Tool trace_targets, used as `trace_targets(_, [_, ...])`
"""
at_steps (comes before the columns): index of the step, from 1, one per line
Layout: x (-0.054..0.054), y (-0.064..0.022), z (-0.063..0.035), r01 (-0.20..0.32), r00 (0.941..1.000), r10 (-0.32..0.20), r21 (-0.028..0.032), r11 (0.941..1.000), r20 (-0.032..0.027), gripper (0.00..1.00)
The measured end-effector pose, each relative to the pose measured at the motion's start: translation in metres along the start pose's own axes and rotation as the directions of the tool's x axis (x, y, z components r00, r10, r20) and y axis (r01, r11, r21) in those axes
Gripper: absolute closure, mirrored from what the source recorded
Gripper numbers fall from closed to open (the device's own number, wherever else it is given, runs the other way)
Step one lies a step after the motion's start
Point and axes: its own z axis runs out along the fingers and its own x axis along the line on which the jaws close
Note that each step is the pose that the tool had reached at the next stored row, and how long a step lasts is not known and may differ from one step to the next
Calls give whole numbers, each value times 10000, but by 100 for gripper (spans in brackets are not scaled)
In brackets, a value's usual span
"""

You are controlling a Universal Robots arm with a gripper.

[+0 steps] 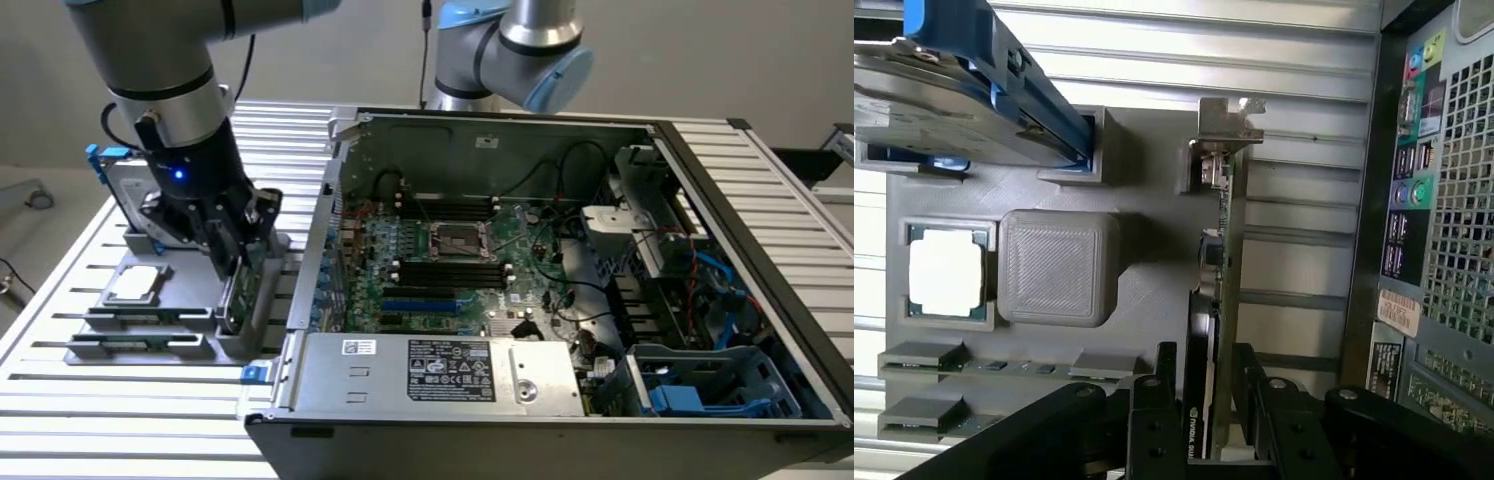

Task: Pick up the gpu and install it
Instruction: 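Pick up the gpu and move the gpu toward the slot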

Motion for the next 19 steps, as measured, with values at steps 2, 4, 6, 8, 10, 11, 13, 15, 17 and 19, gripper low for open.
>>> trace_targets(2, [-1,1,19,-114,9999,114,-6,9999,2,64])
trace_targets(4, [-1,7,41,-216,9998,216,-9,9998,5,64])
trace_targets(6, [-2,13,58,-290,9996,290,-11,9996,7,64])
trace_targets(8, [-3,17,75,-329,9995,329,-12,9995,8,64])
trace_targets(10, [-3,21,94,-369,9993,369,-13,9993,8,64])
trace_targets(11, [-3,26,105,-391,9992,391,-14,9992,9,64])
trace_targets(13, [-4,33,123,-440,9990,440,-16,9990,9,64])
trace_targets(15, [-3,39,131,-474,9989,474,-20,9989,8,64])
trace_targets(17, [2,42,134,-503,9987,503,-24,9987,9,64])
trace_targets(19, [7,45,139,-532,9986,532,-25,9986,10,64])
